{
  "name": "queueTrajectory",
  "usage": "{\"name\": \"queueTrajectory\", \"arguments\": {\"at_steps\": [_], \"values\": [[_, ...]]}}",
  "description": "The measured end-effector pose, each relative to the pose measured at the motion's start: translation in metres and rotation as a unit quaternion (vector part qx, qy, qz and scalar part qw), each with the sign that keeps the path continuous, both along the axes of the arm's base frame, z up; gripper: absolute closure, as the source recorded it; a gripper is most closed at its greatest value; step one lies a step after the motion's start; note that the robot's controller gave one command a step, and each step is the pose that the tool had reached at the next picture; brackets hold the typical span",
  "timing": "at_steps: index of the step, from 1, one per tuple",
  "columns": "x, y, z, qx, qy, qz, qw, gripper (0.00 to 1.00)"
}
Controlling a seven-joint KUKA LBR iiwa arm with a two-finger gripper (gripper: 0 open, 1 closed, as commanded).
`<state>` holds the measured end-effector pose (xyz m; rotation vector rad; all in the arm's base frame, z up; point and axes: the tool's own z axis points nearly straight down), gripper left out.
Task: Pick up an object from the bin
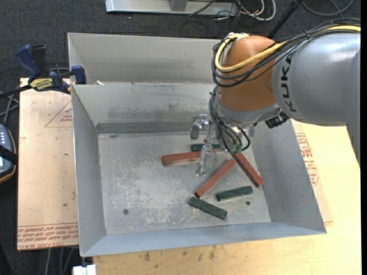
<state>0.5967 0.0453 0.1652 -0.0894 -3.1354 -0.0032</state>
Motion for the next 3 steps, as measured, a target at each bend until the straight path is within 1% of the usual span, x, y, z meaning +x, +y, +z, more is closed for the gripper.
{"name": "queueTrajectory", "arguments": {"at_steps": [1,2,3], "values": [[0.035,-0.007,-0.087,0.000,-0.0037,0.117,0.9931,1.00],[0.035,-0.007,-0.087,0.000,-0.0037,0.117,0.9931,1.00],[0.041,-0.006,0.099,-0.001,-0.0087,0.121,0.9926,1.00]]}}
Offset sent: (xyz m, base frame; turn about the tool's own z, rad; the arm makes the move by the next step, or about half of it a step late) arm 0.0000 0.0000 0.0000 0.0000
